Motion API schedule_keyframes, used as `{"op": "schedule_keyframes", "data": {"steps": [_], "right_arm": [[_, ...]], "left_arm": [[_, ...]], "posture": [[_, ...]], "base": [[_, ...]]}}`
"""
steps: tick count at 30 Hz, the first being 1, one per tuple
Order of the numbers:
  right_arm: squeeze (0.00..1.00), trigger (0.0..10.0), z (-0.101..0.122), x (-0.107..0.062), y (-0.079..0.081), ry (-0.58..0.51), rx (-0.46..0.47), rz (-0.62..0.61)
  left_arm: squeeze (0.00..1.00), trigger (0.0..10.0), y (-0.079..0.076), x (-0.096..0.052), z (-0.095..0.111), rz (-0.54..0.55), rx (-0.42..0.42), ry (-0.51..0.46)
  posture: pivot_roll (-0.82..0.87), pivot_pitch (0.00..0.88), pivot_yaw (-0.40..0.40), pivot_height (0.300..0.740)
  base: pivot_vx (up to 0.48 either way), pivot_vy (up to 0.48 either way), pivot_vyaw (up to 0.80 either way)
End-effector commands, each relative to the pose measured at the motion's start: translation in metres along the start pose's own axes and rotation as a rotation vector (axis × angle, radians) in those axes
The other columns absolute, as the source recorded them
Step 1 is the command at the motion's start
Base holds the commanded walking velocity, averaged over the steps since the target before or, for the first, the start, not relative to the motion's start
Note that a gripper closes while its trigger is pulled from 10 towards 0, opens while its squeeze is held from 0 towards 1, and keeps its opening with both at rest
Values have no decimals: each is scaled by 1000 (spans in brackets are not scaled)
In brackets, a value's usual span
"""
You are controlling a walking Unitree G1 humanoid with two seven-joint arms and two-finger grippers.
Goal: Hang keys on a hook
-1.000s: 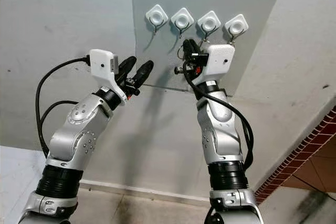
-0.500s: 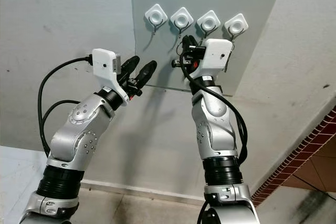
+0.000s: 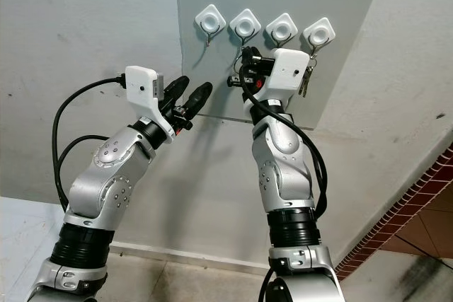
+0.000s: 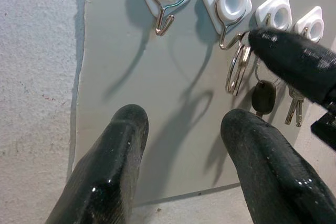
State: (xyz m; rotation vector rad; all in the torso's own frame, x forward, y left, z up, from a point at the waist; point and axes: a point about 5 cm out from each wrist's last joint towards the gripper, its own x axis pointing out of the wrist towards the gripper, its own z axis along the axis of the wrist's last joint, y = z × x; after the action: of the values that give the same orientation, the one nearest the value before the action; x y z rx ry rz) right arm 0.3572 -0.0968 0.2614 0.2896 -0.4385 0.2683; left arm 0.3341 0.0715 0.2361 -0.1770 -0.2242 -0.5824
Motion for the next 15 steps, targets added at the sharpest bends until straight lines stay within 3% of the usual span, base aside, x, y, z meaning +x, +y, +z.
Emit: {"op": "schedule_keyframes", "data": {"steps": [1,15], "right_arm": [[0,10000,13,6,6,-54,-3,28],[0,10000,25,11,14,-131,13,120]], "left_arm": [[0,10000,-3,0,5,-14,2,-12],[0,10000,-2,0,6,-5,-5,-15]], "posture": [[1,0,-44,740],[1,0,-48,740]], "base": [[0,0,0],[0,0,0]]}}
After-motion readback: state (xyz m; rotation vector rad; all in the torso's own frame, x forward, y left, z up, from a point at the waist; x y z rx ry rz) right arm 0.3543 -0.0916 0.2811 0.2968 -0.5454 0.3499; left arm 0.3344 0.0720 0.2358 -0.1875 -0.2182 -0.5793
